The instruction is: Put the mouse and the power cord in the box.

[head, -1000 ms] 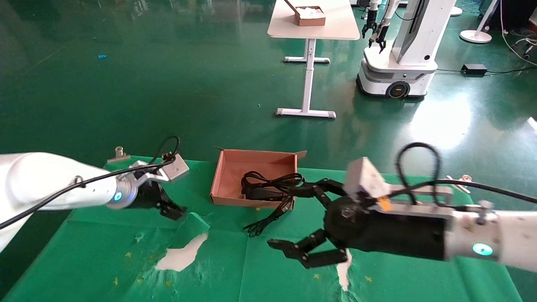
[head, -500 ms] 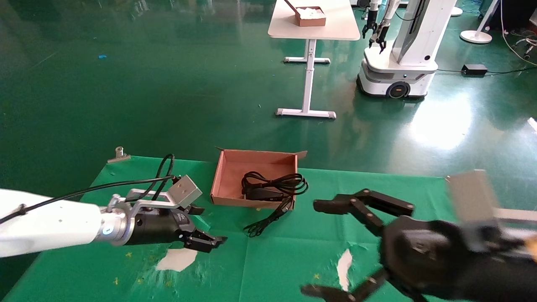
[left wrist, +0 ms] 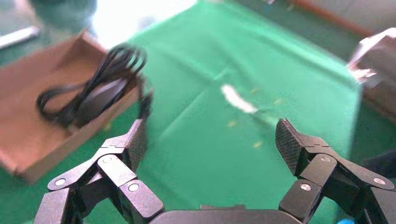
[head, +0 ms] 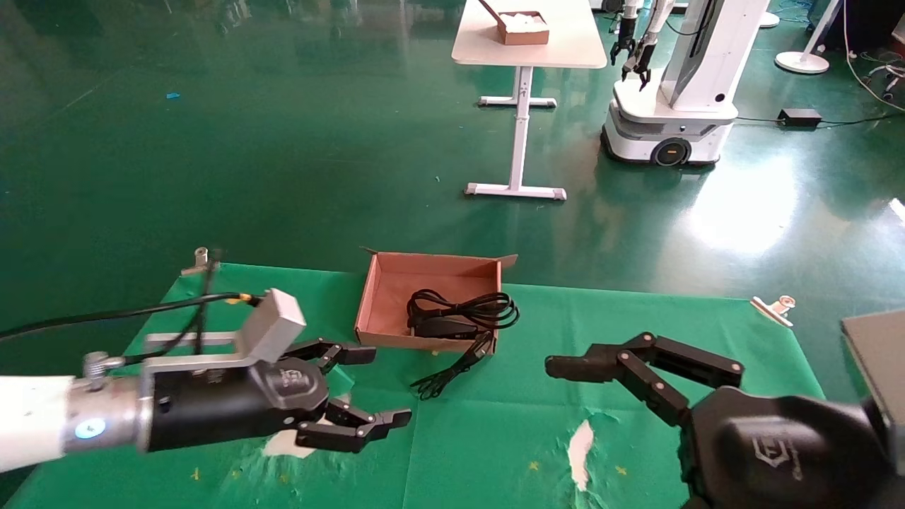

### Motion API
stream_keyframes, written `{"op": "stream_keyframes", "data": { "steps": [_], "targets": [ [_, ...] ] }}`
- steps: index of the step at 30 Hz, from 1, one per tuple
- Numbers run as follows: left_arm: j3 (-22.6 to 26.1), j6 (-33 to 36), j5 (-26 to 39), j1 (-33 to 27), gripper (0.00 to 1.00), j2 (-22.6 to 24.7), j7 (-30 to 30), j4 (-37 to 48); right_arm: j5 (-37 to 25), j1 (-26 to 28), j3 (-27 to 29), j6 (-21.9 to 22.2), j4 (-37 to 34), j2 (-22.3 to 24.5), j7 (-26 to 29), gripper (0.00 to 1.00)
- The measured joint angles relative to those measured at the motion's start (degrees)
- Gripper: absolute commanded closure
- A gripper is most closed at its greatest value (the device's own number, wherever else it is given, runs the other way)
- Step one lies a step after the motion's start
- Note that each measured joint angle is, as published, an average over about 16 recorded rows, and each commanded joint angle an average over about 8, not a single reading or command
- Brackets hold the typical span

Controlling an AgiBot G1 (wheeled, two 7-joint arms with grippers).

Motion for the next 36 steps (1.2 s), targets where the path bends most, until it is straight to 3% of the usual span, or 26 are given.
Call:
{"op": "stream_keyframes", "data": {
  "steps": [19, 36],
  "targets": [
    [-17.6, 14.4, -22.6, 12.7, 0.0, -11.5, 8.5, -16.8, 0.1, 0.0, 0.0, 0.0, 0.0, 0.1, 0.0, 0.0],
    [-19.1, 15.7, -24.6, 13.9, 0.0, -12.5, 9.3, -18.2, 0.1, 0.0, 0.0, 0.0, 0.0, 0.1, 0.0, 0.0]
  ]
}}
